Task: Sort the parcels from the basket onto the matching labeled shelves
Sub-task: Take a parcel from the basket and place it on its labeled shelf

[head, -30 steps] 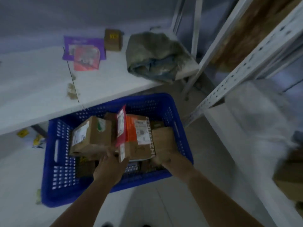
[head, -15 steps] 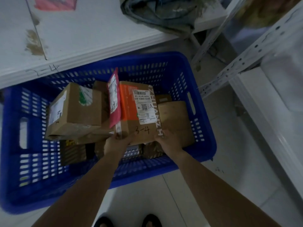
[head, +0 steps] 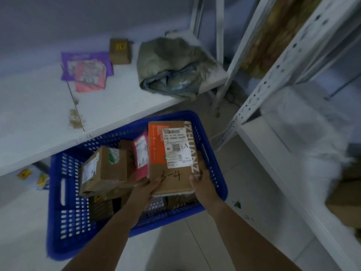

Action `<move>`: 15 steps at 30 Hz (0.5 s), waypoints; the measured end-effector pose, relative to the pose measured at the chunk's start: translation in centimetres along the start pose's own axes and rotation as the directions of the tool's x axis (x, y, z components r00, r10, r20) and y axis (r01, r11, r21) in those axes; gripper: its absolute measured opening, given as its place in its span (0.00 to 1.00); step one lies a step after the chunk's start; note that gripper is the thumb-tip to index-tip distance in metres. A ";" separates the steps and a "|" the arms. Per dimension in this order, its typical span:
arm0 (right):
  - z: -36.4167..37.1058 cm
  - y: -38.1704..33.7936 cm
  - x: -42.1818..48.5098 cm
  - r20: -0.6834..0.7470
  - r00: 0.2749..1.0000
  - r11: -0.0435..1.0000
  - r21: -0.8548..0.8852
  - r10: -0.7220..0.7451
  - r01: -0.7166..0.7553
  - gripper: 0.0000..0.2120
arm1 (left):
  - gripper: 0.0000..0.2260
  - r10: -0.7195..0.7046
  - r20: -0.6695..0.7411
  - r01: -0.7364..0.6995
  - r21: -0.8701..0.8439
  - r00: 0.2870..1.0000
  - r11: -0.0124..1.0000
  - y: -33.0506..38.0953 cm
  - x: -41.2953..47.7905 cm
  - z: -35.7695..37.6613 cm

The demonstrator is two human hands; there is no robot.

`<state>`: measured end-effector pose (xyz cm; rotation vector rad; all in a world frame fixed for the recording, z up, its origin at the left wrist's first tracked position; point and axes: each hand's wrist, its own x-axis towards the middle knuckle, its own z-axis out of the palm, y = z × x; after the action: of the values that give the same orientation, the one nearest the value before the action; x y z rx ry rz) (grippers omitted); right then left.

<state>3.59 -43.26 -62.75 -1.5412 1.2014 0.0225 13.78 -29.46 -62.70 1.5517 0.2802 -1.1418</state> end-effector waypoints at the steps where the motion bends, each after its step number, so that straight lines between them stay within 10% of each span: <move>1: -1.1 -1.6 -1.3 0.009 1.000 1.000 0.027 -0.009 0.009 0.07 | 0.10 0.026 0.009 -0.026 0.008 1.000 1.000 1.5 -1.6 0.7; 9: -12.5 -16.3 -14.8 -0.131 0.961 0.942 0.203 -0.243 0.266 0.08 | 0.25 0.275 0.252 -0.313 0.126 0.928 0.941 15.5 -18.3 7.4; 15: -20.4 -24.2 -31.3 -0.360 0.805 0.836 0.106 -0.472 0.538 0.19 | 0.20 0.583 0.474 -0.719 0.173 0.660 0.673 23.1 -36.2 10.0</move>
<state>-6.44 -41.39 -19.48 -1.6772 0.9555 -0.7169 6.84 -31.75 -19.21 1.4853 -0.7640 -0.8787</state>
